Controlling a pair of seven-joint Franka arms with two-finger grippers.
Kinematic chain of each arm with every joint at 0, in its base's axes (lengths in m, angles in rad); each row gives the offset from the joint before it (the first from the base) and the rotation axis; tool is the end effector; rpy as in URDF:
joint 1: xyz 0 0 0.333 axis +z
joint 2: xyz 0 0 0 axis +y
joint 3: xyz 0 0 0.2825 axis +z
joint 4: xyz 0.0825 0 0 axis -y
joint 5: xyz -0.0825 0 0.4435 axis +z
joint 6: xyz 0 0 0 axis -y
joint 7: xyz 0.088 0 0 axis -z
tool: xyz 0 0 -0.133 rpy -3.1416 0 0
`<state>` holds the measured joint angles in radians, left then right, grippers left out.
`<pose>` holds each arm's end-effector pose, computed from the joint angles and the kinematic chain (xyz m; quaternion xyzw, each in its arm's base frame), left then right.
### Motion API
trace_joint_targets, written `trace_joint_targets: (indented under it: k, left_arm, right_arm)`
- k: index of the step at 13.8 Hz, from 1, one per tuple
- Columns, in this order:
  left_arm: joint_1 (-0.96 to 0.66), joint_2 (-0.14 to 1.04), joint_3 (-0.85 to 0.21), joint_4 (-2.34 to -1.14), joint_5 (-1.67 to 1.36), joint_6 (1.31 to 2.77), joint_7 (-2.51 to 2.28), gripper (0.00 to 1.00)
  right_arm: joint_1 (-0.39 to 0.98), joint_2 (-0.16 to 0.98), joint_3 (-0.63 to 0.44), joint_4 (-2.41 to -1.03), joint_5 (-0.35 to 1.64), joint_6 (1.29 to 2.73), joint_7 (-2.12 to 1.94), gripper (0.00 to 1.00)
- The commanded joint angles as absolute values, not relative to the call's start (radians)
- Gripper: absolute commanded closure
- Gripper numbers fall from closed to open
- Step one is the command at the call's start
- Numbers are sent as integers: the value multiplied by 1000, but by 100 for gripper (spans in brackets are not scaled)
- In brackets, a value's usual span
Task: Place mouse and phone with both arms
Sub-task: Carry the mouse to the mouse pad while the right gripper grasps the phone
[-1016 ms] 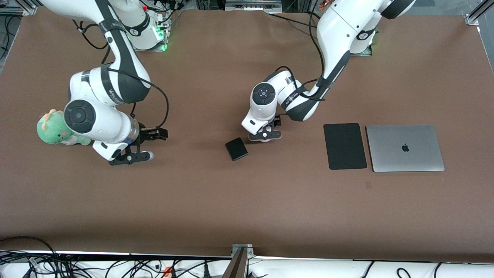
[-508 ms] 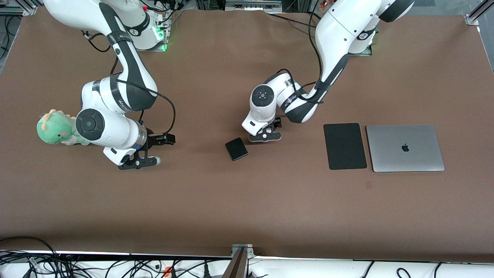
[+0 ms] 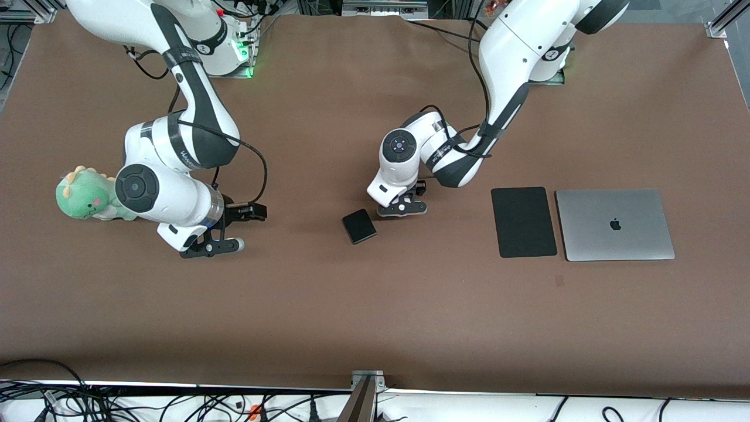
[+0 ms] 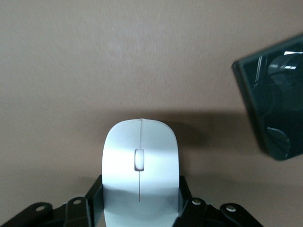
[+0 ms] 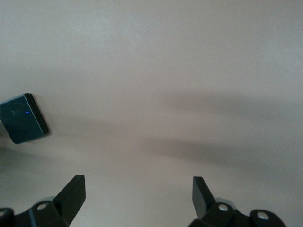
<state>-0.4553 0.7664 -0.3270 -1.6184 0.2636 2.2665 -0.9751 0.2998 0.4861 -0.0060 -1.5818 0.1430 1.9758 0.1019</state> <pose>0.5102 -0.4804 0.0945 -0.9982 -0.0466 0.0343 0.0160 0.6758 0.2178 0.2655 -0.9949 -0.0647 0.0574 0.0526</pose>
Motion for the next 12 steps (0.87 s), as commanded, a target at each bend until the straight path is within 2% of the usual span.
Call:
trace_joint_targets:
  k: [1, 6, 12]
  left_arm:
    - [-416, 680, -325, -1597, 290, 2122, -970, 63]
    - [-212, 577, -333, -1594, 270, 1844, -703, 62]
    - [33, 594, -331, -1628, 270, 1836, -347, 63]
  right_arm:
    - [316, 497, -6, -1577, 160, 2012, 103, 0]
    - [374, 520, -5, -1577, 150, 2123, 95, 0]
    - [507, 590, -5, -1575, 147, 2308, 72, 0]
